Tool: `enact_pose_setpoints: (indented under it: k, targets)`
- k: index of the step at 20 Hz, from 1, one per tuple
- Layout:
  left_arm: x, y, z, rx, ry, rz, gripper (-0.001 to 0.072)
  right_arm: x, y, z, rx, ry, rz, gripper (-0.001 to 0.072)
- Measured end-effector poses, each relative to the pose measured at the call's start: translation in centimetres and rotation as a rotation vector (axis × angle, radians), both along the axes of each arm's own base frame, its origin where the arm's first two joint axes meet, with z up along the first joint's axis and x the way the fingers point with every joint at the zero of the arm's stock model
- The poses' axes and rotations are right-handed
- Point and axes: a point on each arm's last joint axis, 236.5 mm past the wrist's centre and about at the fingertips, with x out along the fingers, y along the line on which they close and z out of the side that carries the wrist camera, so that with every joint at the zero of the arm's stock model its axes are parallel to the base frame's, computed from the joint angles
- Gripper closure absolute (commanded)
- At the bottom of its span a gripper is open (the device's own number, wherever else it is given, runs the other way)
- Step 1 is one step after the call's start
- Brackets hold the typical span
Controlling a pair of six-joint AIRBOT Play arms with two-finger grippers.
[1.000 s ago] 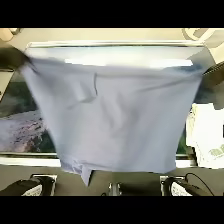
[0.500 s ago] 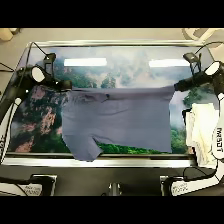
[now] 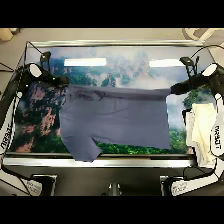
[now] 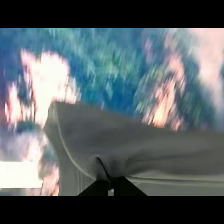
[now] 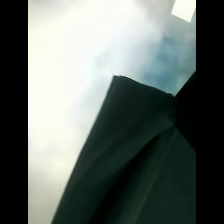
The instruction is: Fold the shirts.
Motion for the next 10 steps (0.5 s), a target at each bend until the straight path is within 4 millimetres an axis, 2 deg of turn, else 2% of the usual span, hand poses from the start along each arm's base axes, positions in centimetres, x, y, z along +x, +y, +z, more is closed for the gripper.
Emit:
enact_pose_setpoints:
  k: [3, 4, 5, 6, 8, 10]
  targets:
    - [-5.0, 0.3, -3.1, 0.032, 0.217, -0.071, 0.0678, -4.1, 1.0, -2.8, 0.008, 0.166, 0.040, 0.0684]
    - [-6.6, 0.4, -4.0, 0.036, 0.278, -0.084, 0.0624, -5.1, 1.3, -3.7, 0.010, 0.208, 0.044, 0.0587]
    - [-7.8, 0.4, -4.6, 0.038, 0.327, -0.091, 0.0425, -5.9, 1.5, -4.4, 0.012, 0.239, 0.051, 0.0341]
    - [-8.6, 0.4, -5.0, 0.038, 0.361, -0.095, 0.0271, -6.5, 1.6, -4.9, 0.011, 0.259, 0.049, 0.0146]
    - [-9.7, 0.6, -4.9, 0.031, 0.402, -0.093, 0.0248, -6.9, 1.7, -4.5, 0.012, 0.267, 0.050, 0.0140]
    - [-10.6, 1.0, -3.7, 0.013, 0.427, -0.087, 0.0249, -7.4, 1.2, -3.1, -0.024, 0.271, 0.066, 0.0145]
